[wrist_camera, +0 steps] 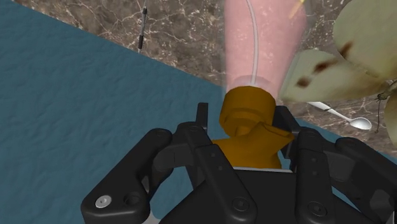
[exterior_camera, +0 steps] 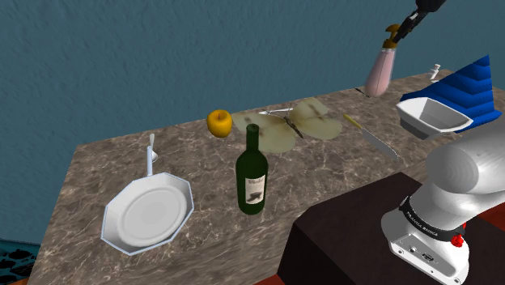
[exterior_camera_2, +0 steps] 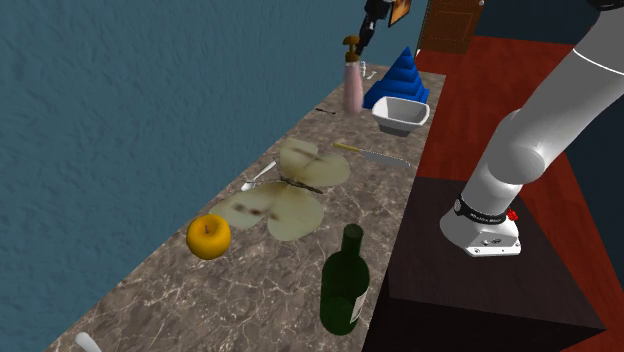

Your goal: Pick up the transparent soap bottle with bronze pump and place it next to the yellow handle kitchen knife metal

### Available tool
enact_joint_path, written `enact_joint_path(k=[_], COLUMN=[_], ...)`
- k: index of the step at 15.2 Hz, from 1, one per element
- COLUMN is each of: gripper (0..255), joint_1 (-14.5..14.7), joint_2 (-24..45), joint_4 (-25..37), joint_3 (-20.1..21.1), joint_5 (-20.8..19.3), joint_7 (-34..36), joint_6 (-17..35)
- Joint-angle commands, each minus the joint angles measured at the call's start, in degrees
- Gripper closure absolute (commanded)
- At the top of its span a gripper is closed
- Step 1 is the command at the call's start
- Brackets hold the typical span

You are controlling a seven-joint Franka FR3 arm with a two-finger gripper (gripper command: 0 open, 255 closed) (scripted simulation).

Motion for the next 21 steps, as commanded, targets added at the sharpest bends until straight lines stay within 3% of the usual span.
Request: enact_joint_path(k=[1, 21], gripper=[255, 255], joint_1=[0.00, 0.73], joint_2=[0.02, 4.30], joint_4=[-1.70, -13.02], joint_3=[-0.05, -1.29], joint_5=[0.15, 4.22], joint_7=[-0.28, -4.92], joint_6=[1.77, 16.81])
